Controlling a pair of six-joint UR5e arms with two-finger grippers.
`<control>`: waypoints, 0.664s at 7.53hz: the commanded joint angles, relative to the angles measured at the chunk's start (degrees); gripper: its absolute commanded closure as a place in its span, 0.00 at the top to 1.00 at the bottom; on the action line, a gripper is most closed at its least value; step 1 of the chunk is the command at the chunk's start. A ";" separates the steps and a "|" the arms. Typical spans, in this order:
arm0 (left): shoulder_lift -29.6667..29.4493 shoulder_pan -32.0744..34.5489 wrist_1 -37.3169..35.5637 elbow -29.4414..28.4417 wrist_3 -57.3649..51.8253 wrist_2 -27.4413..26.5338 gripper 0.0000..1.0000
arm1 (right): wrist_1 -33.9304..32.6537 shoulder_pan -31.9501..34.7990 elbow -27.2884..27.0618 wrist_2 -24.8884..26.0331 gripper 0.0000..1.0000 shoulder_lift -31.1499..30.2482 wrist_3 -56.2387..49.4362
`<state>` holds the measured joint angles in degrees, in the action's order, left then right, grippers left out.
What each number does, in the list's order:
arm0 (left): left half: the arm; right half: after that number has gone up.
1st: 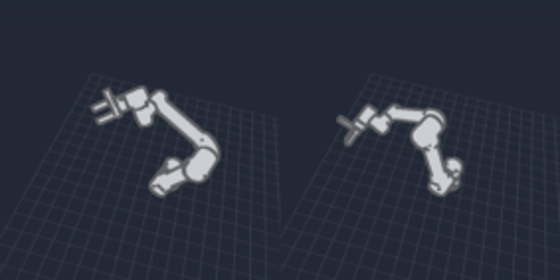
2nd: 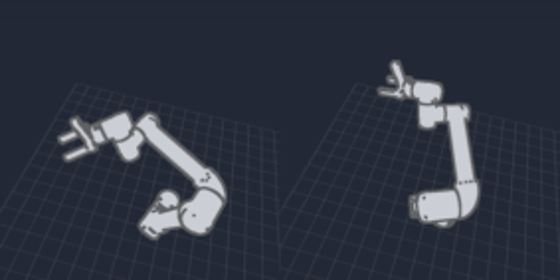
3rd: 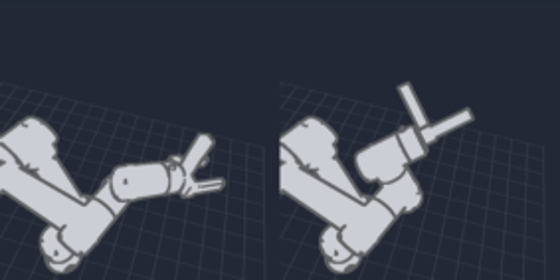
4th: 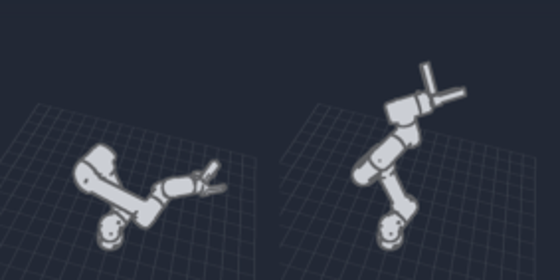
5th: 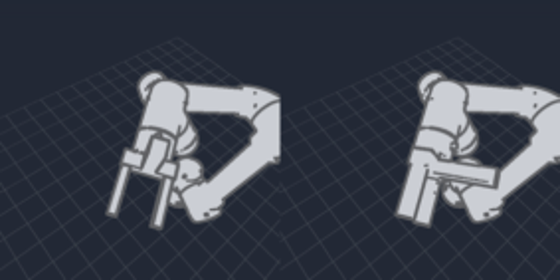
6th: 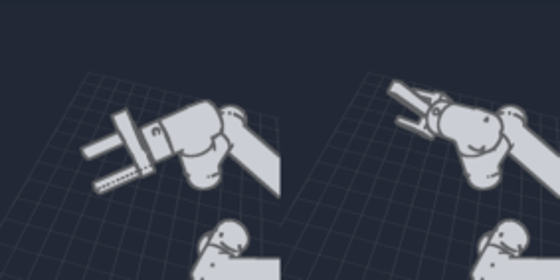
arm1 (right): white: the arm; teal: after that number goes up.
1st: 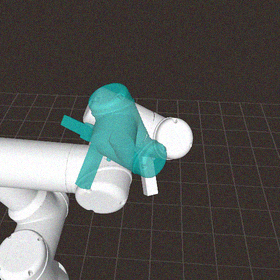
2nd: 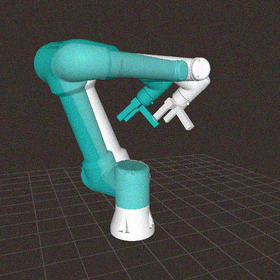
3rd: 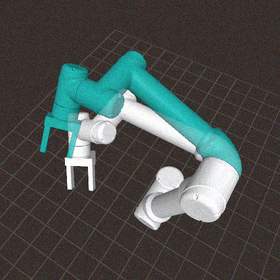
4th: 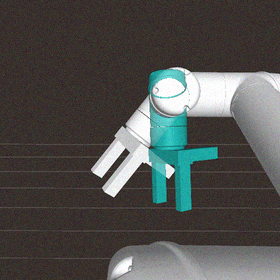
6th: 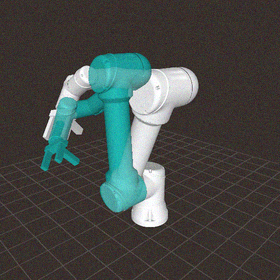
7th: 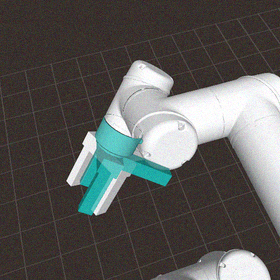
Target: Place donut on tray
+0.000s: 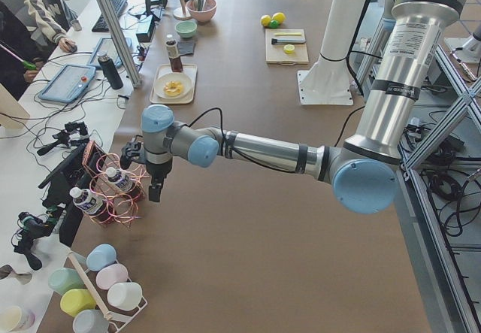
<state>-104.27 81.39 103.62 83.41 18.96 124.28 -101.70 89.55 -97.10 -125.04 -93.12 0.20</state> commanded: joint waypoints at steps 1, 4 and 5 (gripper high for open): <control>8.35 8.14 0.09 0.17 -15.65 2.09 0.98 | 0.28 0.36 1.39 -2.74 1.00 -0.04 0.06; 9.18 12.65 -0.08 0.00 -16.67 7.04 0.98 | 0.45 0.62 1.30 -2.84 1.00 -0.39 -0.02; 8.65 14.57 -0.17 0.08 -16.67 6.42 0.98 | 0.45 0.80 0.95 -2.75 1.00 -0.13 0.06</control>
<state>-95.18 93.02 103.53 83.50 2.61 131.02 -101.34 90.06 -95.69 -127.77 -93.37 0.22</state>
